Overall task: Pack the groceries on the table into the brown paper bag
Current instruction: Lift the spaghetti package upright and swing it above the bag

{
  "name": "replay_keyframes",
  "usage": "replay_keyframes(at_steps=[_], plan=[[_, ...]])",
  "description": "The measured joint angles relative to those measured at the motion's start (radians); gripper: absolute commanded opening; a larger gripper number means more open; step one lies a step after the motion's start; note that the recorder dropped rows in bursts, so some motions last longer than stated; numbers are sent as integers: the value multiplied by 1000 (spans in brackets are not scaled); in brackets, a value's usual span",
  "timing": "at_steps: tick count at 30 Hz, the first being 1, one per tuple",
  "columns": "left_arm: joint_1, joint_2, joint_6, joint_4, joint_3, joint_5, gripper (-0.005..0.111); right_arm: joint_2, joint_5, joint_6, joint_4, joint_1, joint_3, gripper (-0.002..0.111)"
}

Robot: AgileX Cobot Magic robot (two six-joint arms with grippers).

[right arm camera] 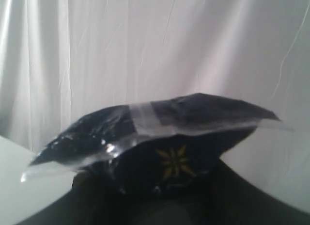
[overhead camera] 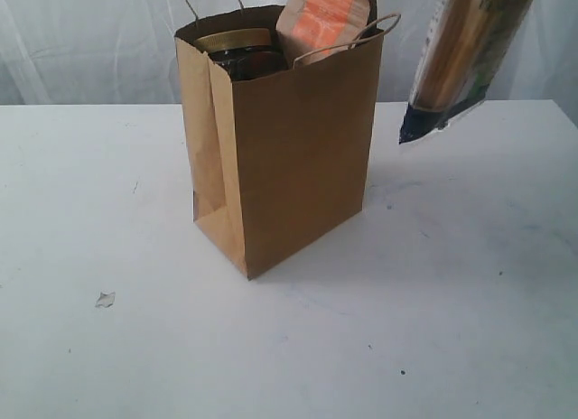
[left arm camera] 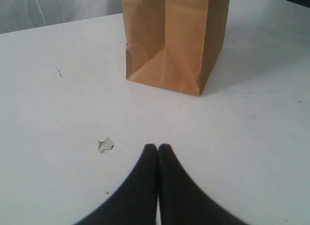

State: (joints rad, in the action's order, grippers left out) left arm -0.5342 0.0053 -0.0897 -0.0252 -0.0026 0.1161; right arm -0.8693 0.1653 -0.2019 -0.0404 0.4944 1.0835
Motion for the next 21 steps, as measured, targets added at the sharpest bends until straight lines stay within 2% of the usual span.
replay_keyframes(at_steps=[9,21], plan=[[0,0,0,0,0,0,0,0,-229,0,0,0,2,0],[0,0,0,0,0,0,0,-78,-338,-7,0,0,33,0]])
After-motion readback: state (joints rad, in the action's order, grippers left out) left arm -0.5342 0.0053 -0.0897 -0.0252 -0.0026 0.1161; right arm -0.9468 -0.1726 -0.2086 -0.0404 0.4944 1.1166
